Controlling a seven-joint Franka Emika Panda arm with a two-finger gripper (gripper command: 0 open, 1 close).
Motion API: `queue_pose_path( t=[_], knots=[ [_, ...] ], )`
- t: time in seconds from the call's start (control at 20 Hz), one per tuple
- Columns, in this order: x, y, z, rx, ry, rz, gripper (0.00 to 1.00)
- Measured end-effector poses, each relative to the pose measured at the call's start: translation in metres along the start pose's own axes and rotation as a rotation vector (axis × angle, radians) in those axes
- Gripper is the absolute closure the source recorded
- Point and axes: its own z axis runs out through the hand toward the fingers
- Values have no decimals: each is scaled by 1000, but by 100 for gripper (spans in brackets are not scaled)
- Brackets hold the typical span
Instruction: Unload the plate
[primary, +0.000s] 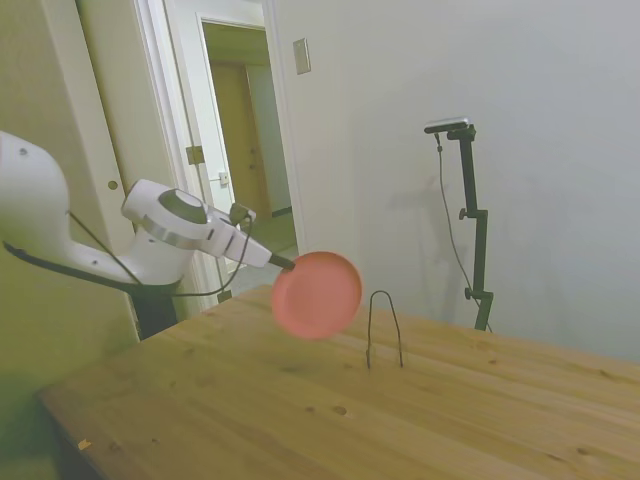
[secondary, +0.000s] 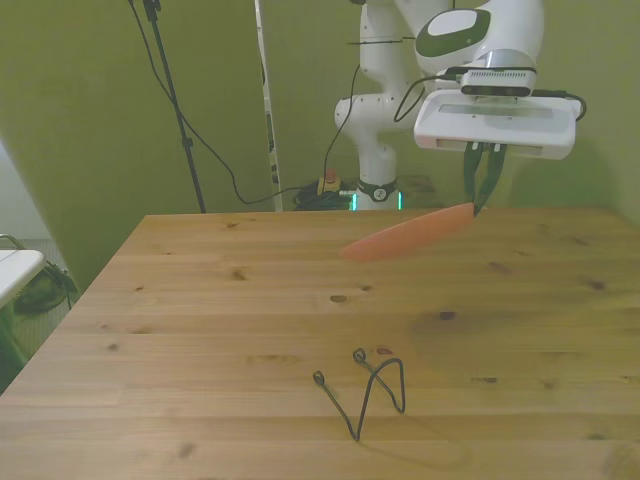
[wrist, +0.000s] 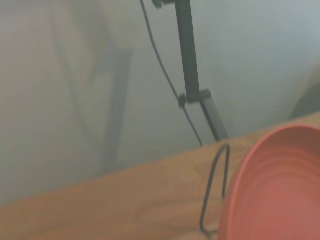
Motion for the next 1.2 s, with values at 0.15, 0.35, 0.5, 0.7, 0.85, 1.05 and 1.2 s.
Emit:
queue_pose_path(
  t=[0.15,0.35,0.5,0.7,0.85,1.05,1.2],
  knots=[
    [-35,24,24,-126,-93,-44,100],
    [-54,53,72,-331,-200,-93,100],
    [-57,60,91,-446,-240,-139,100],
    [-56,56,102,-465,-251,-145,0],
    [-54,54,103,-468,-261,-142,0],
    [-54,54,103,-467,-265,-148,0],
    [-52,52,103,-463,-269,-150,0]
  ],
)
